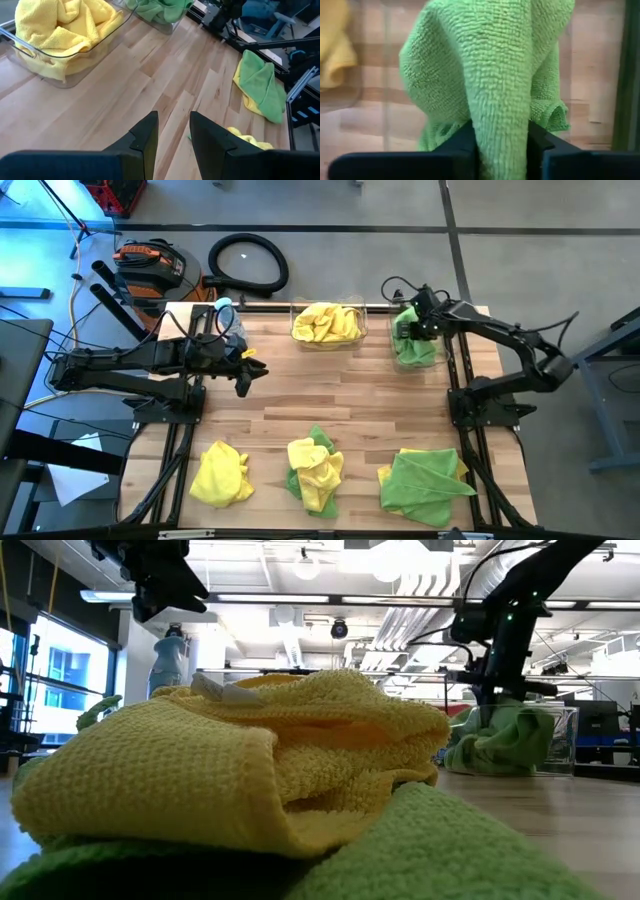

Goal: Sort microfiber towel by color & place in baskets
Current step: Put the top left green microfiber cloth into the right transparent bin, then put the left yellow microfiber cloth into the left transparent bin

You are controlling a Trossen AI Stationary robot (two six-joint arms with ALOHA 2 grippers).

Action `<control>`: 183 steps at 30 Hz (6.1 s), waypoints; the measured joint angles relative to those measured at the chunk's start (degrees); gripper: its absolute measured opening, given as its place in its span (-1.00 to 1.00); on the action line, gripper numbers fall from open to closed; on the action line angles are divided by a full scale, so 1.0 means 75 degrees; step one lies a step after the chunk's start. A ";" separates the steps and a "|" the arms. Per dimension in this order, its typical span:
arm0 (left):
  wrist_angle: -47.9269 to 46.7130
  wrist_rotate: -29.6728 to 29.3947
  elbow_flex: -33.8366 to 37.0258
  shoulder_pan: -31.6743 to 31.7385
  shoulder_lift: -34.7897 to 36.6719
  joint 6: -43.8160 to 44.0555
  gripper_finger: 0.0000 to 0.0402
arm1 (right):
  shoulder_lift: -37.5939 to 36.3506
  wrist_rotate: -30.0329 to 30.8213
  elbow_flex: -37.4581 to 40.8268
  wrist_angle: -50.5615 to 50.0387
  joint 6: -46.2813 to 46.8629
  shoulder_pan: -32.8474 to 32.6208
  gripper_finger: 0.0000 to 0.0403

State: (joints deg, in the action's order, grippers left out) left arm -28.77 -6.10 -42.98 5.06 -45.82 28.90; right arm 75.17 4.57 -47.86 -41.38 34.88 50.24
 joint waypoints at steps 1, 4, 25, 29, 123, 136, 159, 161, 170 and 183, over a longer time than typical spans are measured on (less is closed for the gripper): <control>0.0000 -0.0001 0.0000 0.0000 0.0000 0.0009 -0.51 | -0.0098 -0.0100 0.0000 0.0023 -0.0040 0.0027 -0.52; 0.0000 -0.0001 0.0000 0.0000 0.0000 0.0086 -0.51 | -0.0449 -0.0302 -0.0003 0.0024 -0.0111 0.0120 -0.37; 0.0060 -0.0056 -0.0003 0.0006 -0.0001 0.0205 -0.51 | -0.1023 -0.0442 -0.0009 -0.0160 0.0115 -0.0354 -0.95; 0.0202 -0.0059 -0.0003 0.0009 -0.0003 0.0269 -0.51 | -0.0221 -0.0353 -0.0009 -0.0153 0.0147 0.0091 -0.87; -0.4790 0.1147 -0.3095 -0.7038 -0.6200 1.3203 -0.45 | -0.2328 -0.0839 -0.0012 -0.0281 -0.1720 -0.1072 -1.00; -0.3703 0.1425 -0.3085 -0.7009 -0.7876 1.3562 -0.33 | -0.2328 -0.0842 -0.0012 -0.0394 -0.1918 -0.1072 -1.00; -0.5525 -0.2146 -0.2448 -0.4117 -0.4590 0.8403 -1.00 | -0.2325 -0.0934 -0.0012 -0.0180 -0.1491 -0.1829 -1.00; -0.5430 -0.2602 -0.2502 -0.3437 -0.4080 0.7274 -1.00 | -0.2325 -0.0732 -0.0012 -0.0148 -0.1282 -0.1920 -1.00; -0.3186 -0.2584 -0.3934 0.0015 -0.3667 0.0408 -1.00 | -0.2325 -0.0282 -0.0012 -0.0080 -0.0422 -0.2270 -1.00; -0.2228 -0.1251 -0.8004 0.2620 -0.6736 -0.5266 -1.00 | -0.2325 0.0603 -0.0012 -0.0071 0.0703 -0.2797 -1.00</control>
State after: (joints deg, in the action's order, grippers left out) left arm -45.48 -15.48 -103.01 24.71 -96.35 -10.60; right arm 57.74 9.10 -47.94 -41.91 40.15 29.26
